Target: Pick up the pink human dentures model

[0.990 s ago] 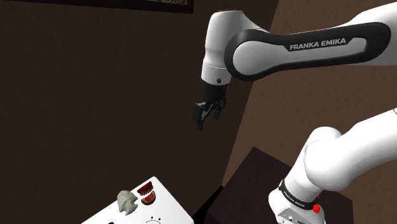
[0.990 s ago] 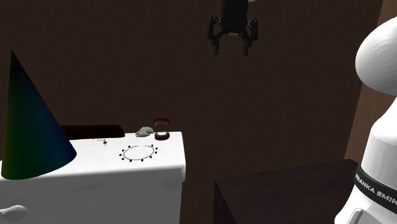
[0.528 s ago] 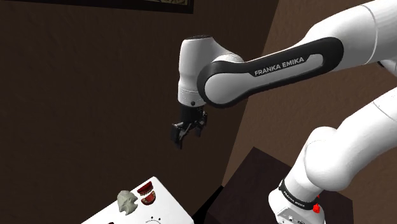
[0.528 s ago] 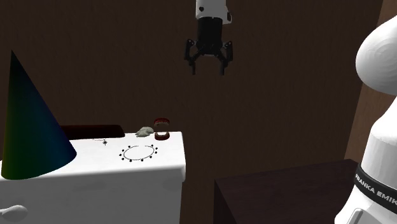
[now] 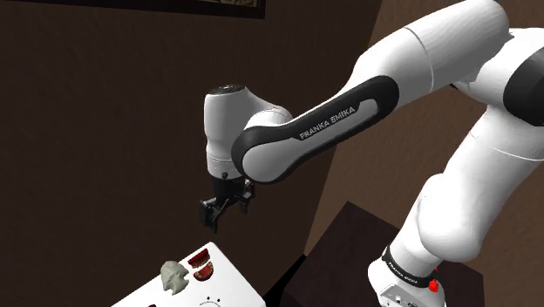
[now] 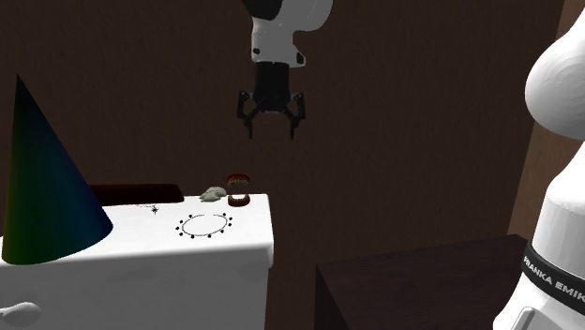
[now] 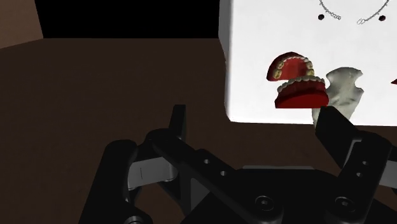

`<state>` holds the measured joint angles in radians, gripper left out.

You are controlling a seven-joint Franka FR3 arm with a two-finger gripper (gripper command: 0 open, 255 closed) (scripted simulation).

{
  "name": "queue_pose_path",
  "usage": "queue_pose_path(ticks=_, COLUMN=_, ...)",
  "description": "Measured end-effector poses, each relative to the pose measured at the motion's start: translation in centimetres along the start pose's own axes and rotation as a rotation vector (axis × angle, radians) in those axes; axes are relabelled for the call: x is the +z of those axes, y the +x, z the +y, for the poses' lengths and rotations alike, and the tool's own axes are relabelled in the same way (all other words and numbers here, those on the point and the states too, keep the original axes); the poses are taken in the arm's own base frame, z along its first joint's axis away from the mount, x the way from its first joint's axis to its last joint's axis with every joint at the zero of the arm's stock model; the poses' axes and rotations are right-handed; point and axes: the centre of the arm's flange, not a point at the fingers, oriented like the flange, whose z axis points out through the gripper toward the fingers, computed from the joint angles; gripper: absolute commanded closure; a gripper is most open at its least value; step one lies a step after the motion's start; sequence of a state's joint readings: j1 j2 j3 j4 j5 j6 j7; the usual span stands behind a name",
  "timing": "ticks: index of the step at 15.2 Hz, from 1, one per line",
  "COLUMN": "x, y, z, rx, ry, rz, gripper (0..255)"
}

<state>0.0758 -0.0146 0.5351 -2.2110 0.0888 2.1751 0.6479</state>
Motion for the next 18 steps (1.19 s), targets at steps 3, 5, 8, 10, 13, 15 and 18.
queue_pose_path(ticks=3, x=2.7, y=1.1, z=-2.9, rx=0.009, ry=0.002, rz=-0.008, gripper=0)
queue_pose_path(ticks=5, x=4.2, y=1.7, z=-5.0, rx=0.038, ry=0.005, rz=-0.009, gripper=0)
queue_pose_path(ticks=8, x=5.5, y=2.5, z=-7.7, rx=0.219, ry=0.013, rz=-0.001, gripper=0)
queue_pose_path(ticks=10, x=6.8, y=2.8, z=-8.0, rx=0.227, ry=0.009, rz=-0.009, gripper=0)
queue_pose_path(ticks=13, x=8.3, y=2.8, z=-8.4, rx=0.222, ry=0.012, rz=-0.006, gripper=0)
queue_pose_path(ticks=15, x=9.2, y=2.9, z=-8.5, rx=0.214, ry=0.013, rz=-0.002, gripper=0)
queue_pose_path(ticks=18, x=10.4, y=2.8, z=-8.6, rx=0.207, ry=0.012, rz=-0.008, gripper=255)
